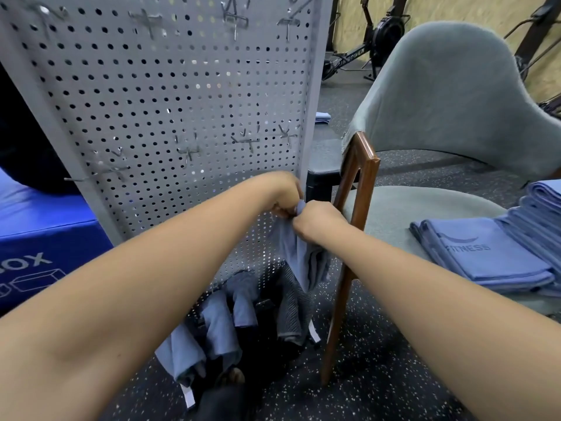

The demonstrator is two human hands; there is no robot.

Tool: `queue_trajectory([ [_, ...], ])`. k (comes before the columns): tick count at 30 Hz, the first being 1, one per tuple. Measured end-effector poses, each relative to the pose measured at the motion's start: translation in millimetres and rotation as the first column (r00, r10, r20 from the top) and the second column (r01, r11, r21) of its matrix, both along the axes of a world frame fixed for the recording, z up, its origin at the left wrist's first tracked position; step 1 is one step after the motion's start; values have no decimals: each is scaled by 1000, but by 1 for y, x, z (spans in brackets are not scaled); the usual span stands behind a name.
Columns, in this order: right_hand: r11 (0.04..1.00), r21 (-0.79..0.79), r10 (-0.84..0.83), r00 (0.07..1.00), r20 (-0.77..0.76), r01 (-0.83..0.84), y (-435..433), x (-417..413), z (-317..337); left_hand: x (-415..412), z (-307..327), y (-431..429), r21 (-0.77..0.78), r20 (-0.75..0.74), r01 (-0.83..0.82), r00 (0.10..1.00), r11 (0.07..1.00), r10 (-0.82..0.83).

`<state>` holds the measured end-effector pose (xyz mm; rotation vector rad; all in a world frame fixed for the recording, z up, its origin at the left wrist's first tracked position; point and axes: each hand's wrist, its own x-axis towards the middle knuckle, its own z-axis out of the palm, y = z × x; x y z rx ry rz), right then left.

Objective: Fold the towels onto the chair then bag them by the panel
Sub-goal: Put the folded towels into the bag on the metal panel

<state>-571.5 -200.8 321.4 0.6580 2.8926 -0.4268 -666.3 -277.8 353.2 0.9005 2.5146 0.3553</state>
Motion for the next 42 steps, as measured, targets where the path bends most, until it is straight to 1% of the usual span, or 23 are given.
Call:
queue_trajectory([
  [2, 999, 30, 16, 999, 36, -17, 0, -4, 4, -5, -1, -2, 53, -30, 11, 1000, 999, -10],
  [4, 997, 48, 51, 997, 51, -53, 0, -6, 6, -10, -5, -7, 67, -41, 29, 999, 997, -26],
  [6, 993, 54, 102, 995, 8, -102, -1, -6, 3, -12, -11, -11, 43, -100, 39, 994, 998, -34],
  [8, 993, 9, 118, 989, -89, -118, -3, -4, -6, -15, -18, -11, 35, -172, 27, 985, 999, -21],
  [11, 996, -40, 72, 976, -204, -82, -4, 0, -19, -14, -30, -11, 35, -254, -3, 967, 999, 12],
  [13, 998, -38, 32, 975, -220, -42, -6, 2, -26, -13, -38, -10, 29, -317, -9, 948, 1000, 18],
  [15, 1000, -19, 21, 980, -198, -25, -9, 2, -32, -14, -46, -11, -4, -358, -20, 934, 1000, 17],
  [17, 1000, -2, 22, 985, -173, -23, -13, 2, -32, -13, -50, -12, -46, -362, -50, 932, 998, 30],
  [19, 1000, 0, 14, 990, -138, -14, -14, 1, -29, -12, -49, -12, -55, -364, -68, 930, 996, 44],
  [23, 999, 12, 32, 997, -71, -31, -18, 2, -20, -11, -42, -18, 25, -365, -59, 929, 998, 64],
  [25, 998, 31, 50, 996, -72, -47, -19, 8, -15, -7, -36, -23, 81, -351, -65, 932, 995, 90],
  [27, 998, 36, 61, 992, -115, -58, -18, 19, -5, 2, -28, -26, 106, -337, -66, 936, 992, 99],
  [29, 998, 27, 67, 979, -194, -63, -14, 34, 4, 11, -20, -27, 139, -335, -52, 937, 989, 97],
  [33, 999, 10, 37, 948, -316, -36, -7, 71, 20, 42, 6, -24, 238, -360, 38, 932, 970, 51],
  [36, 999, -14, 21, 919, -393, -29, -2, 103, 34, 74, 32, -16, 280, -388, 90, 921, 956, 27],
  [39, 1000, -27, -21, 903, -429, 11, 10, 137, 50, 106, 55, -5, 266, -380, 118, 925, 957, -9],
  [42, 996, 15, -72, 903, -423, 86, 33, 169, 57, 133, 67, 9, 179, -311, 176, 944, 968, -114],
])
